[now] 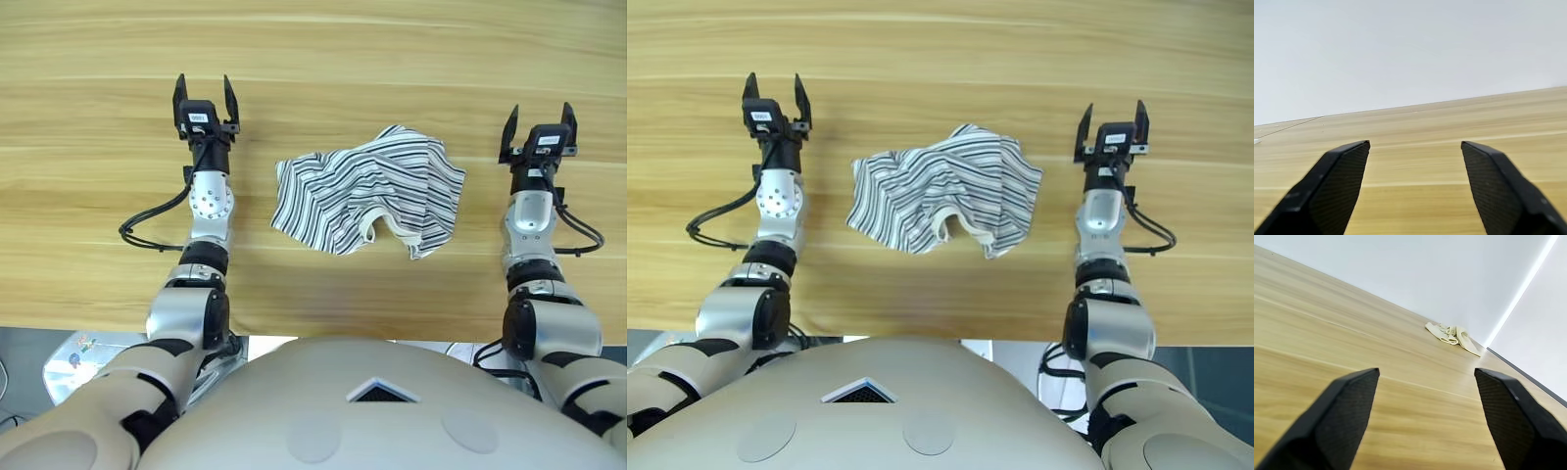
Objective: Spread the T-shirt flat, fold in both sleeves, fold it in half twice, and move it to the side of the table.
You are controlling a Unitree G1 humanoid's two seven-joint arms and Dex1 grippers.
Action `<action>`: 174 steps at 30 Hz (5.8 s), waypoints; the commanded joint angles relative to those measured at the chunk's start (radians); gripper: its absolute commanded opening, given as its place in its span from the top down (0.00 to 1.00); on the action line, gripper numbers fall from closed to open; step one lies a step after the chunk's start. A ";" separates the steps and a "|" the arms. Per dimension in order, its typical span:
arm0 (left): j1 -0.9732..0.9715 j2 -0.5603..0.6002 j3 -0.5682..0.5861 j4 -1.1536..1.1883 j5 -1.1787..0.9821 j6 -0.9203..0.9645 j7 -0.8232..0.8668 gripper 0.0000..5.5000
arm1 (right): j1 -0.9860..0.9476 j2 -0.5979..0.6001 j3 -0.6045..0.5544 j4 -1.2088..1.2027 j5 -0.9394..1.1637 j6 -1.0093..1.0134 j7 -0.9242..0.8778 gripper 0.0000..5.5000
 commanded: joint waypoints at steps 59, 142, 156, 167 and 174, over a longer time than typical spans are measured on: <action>0.258 0.047 -0.061 -0.479 -0.153 0.096 -0.362 0.37 | 0.268 -0.035 0.066 -0.484 -0.141 0.073 0.024 0.34; 0.586 0.361 -0.528 -0.984 0.678 0.203 -0.453 0.37 | 0.665 -0.362 0.295 -0.829 -0.280 0.045 0.452 0.99; 0.694 0.378 -0.546 -1.000 0.839 0.321 -0.290 0.37 | 0.658 -0.345 0.310 -0.814 -0.283 0.044 0.433 0.99; 0.637 0.374 -0.573 -0.946 0.886 0.425 -0.308 0.37 | 0.656 -0.326 0.327 -0.838 -0.285 0.051 0.430 0.99; 0.632 0.394 -0.584 -0.935 0.893 0.437 -0.312 0.49 | 0.664 -0.321 0.331 -0.844 -0.284 0.054 0.425 1.00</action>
